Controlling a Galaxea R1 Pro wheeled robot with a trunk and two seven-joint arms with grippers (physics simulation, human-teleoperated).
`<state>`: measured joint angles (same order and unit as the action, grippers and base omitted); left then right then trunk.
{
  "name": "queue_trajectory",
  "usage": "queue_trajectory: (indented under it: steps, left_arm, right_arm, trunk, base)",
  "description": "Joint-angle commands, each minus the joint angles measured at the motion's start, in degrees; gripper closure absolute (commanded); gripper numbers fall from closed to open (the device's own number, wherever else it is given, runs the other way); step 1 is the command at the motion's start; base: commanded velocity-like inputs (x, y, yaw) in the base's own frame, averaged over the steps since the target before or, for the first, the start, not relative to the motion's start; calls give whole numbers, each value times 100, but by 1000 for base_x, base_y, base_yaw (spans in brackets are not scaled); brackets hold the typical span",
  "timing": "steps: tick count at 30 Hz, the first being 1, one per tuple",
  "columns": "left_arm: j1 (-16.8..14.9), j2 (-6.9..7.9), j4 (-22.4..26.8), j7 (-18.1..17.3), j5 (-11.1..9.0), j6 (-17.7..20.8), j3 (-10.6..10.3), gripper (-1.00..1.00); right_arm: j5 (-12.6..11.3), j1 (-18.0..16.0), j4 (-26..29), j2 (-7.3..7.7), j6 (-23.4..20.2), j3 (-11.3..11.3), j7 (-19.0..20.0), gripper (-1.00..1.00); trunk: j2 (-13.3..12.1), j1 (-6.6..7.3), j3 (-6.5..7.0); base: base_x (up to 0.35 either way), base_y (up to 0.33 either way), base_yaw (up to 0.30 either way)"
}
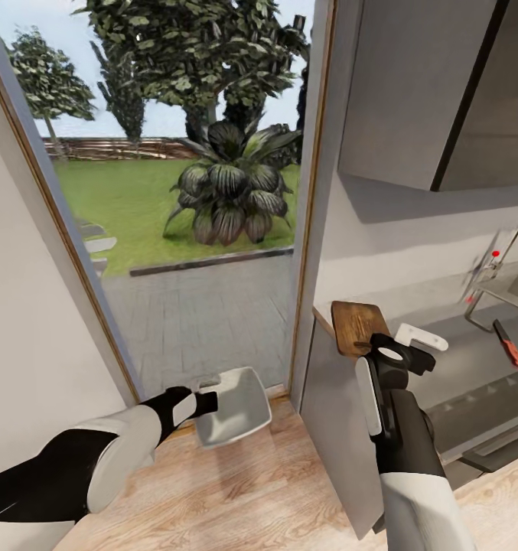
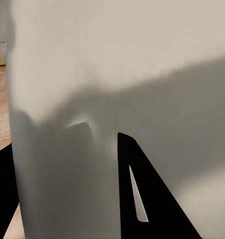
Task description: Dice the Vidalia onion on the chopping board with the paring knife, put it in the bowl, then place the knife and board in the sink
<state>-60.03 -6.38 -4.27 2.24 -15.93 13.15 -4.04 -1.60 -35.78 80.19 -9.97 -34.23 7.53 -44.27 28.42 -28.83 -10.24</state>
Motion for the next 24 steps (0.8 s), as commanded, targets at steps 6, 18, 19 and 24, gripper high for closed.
queue_trajectory:
  steps: [6, 18, 19, 24]
  left_arm:
    - [5, -4, -16, 10, -59, -282, -43, 100]
    - [15, -27, -22, 5, -59, -354, -44, 100]
    - [18, -28, -22, 5, -61, -356, -44, 100]
    - [52, -23, -23, 5, -63, -357, -44, 100]
  right_arm:
    - [-16, -7, 6, -2, -31, 3, -21, -100]
    - [-8, -4, 6, -2, -31, 3, -24, -100]
    - [-8, -6, 3, -2, -31, 3, -25, -100]
    - [-11, -6, -2, -2, -37, 41, -24, -100]
  trunk:
    - [11, -3, -11]
    - [11, -3, -11]
    - [11, -3, -13]
    - [11, -3, -29]
  base:
    - [0, 0, 0]
    - [0, 0, 0]
    - [0, 0, 0]
    - [0, 0, 0]
